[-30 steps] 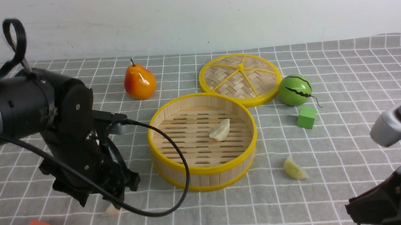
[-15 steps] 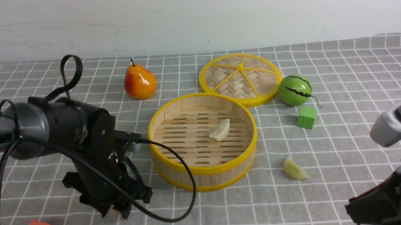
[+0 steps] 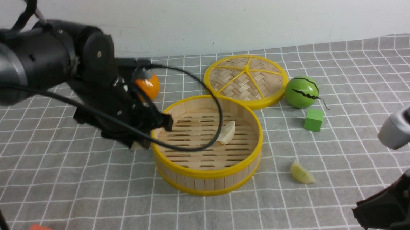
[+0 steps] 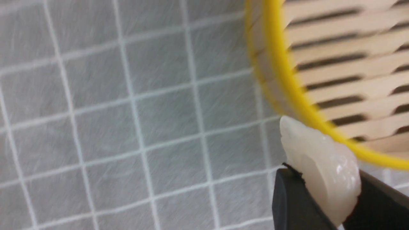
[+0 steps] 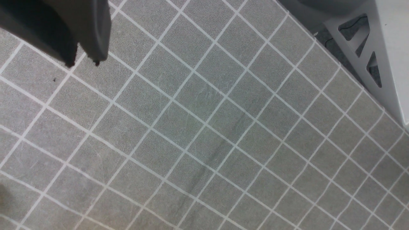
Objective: Put the dumplings into the steamer on the table with the grey tablecloth.
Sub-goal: 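Place the dumpling into the bamboo steamer basket with the left gripper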
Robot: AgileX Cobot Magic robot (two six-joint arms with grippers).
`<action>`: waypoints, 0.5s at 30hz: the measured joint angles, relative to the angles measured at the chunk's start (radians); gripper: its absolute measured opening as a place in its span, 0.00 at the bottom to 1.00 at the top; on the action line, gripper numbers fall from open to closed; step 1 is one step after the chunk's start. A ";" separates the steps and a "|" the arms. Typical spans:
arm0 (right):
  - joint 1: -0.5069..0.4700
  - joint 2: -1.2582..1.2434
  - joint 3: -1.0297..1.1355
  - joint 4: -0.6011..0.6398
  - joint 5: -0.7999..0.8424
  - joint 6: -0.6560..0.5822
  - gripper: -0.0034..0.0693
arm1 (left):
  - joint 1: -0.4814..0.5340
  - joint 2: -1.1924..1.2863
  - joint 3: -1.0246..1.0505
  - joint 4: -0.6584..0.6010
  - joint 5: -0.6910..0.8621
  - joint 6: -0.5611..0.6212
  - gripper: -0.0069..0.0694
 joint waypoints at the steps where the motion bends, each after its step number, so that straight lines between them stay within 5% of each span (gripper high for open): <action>1: 0.000 0.000 0.000 0.000 0.000 0.000 0.16 | -0.010 0.016 -0.045 -0.002 0.005 0.000 0.33; 9: 0.000 0.001 -0.012 -0.029 0.004 0.023 0.16 | -0.032 0.301 -0.339 -0.030 0.077 -0.026 0.33; 15: 0.000 0.010 -0.084 -0.184 0.034 0.140 0.16 | -0.032 0.480 -0.494 -0.026 0.107 -0.026 0.33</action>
